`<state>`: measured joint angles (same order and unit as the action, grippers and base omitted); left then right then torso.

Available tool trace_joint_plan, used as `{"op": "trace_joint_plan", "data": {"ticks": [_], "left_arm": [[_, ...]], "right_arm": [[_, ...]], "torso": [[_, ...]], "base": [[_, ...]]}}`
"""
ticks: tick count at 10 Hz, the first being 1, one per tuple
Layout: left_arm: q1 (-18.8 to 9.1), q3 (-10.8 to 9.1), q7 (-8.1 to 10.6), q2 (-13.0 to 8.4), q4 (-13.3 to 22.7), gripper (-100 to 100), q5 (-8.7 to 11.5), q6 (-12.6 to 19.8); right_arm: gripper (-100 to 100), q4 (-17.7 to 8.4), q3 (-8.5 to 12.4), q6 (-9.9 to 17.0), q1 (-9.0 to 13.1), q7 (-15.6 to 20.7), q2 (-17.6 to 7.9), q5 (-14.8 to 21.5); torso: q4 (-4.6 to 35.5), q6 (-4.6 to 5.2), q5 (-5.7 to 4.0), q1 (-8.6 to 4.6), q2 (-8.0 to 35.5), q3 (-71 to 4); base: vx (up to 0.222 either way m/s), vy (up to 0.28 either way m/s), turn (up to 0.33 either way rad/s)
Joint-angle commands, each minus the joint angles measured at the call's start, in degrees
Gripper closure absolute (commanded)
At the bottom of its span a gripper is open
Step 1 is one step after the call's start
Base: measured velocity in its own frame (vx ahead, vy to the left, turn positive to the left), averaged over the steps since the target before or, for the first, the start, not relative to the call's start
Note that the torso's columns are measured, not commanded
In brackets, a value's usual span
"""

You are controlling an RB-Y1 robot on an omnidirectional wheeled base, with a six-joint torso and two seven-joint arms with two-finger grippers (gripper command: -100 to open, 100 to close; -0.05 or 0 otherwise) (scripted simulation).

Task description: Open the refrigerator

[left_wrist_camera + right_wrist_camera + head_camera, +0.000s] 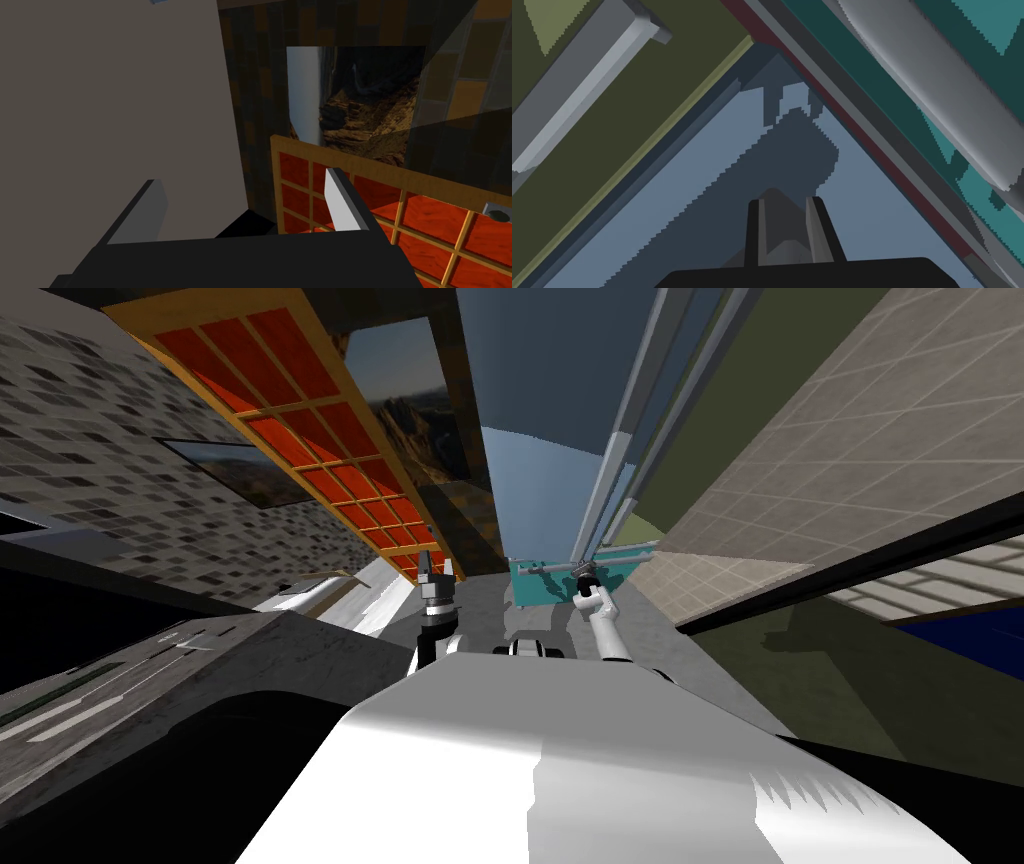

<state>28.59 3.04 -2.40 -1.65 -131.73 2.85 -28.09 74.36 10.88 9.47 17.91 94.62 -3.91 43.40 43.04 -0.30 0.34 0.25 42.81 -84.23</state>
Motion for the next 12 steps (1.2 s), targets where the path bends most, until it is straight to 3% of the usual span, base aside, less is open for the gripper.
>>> {"op": "trace_joint_plan", "data": {"ticks": [1,4,6,12], "left_arm": [[0.0,0.00,0.00,0.0,0.0,0,0.0,0.0],[0.0,0.01,0.00,0.0,0.0,0,0.0,0.0],[0.0,0.00,0.00,0.0,0.0,0,0.0,0.0],[0.0,0.01,0.00,0.0,0.0,0,0.0,0.0]], "right_arm": [[100,0.5,0.8,0.4,-0.2,0.3,0.5,0.4],[100,3.1,4.4,1.1,-1.4,1.2,1.8,1.5],[100,4.0,5.5,1.3,-1.7,1.4,2.3,1.8],[100,9.5,12.4,2.4,-3.5,3.1,4.7,3.8]], "torso": [[0.0,0.05,0.03,0.09,-0.1,0.0],[-0.4,0.35,-0.03,0.40,-0.2,-0.2],[-0.3,0.01,-0.12,0.00,-0.1,-0.1],[-0.1,0.00,0.18,0.54,0.2,0.1]], "base": [[-0.022,0.080,-0.046],[-0.018,0.241,-0.147],[-0.046,0.209,-0.092],[-0.036,0.314,-0.155]]}}
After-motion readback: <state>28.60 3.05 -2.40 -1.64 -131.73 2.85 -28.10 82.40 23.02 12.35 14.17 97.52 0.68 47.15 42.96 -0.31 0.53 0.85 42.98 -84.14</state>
